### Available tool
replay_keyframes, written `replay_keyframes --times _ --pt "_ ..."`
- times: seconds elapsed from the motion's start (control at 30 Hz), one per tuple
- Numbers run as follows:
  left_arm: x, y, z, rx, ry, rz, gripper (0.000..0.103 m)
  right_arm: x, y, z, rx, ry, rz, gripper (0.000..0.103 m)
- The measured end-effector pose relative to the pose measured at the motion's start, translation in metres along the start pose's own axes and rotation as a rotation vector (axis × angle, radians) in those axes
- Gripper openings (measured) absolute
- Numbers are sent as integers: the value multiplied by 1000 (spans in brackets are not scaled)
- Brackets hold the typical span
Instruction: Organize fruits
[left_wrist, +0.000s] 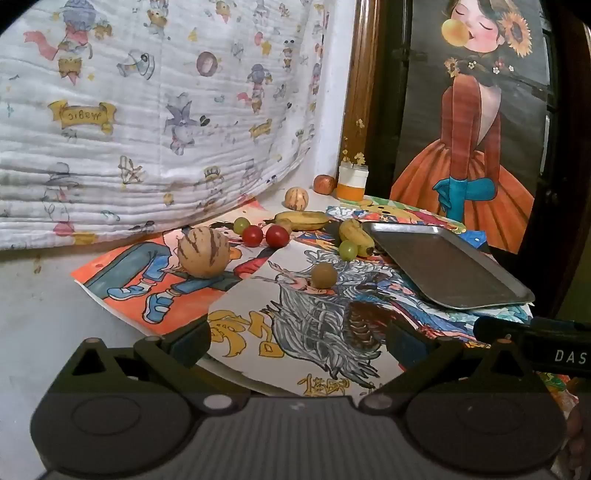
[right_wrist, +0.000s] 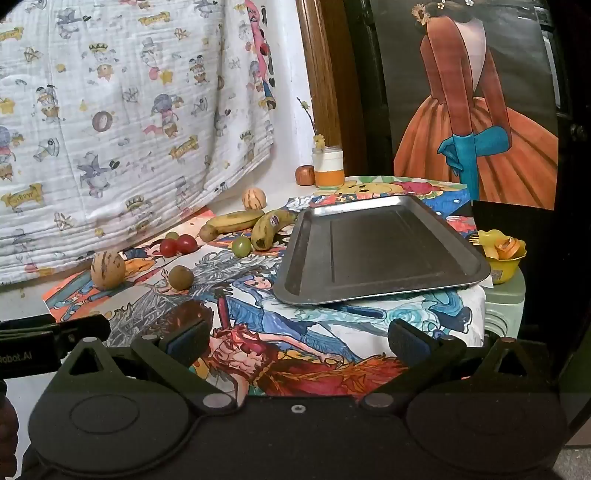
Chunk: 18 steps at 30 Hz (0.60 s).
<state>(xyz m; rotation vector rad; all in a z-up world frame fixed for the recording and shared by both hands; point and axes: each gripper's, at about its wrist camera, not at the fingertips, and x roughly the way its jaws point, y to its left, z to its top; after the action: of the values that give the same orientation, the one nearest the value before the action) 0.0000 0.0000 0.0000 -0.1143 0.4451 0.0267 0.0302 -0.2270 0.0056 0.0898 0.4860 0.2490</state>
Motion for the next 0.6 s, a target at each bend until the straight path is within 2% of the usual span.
replay_keyframes --times 0.6 --pt "2 0 0 -2 14 -2 103 2 0 0 1 7 -1 103"
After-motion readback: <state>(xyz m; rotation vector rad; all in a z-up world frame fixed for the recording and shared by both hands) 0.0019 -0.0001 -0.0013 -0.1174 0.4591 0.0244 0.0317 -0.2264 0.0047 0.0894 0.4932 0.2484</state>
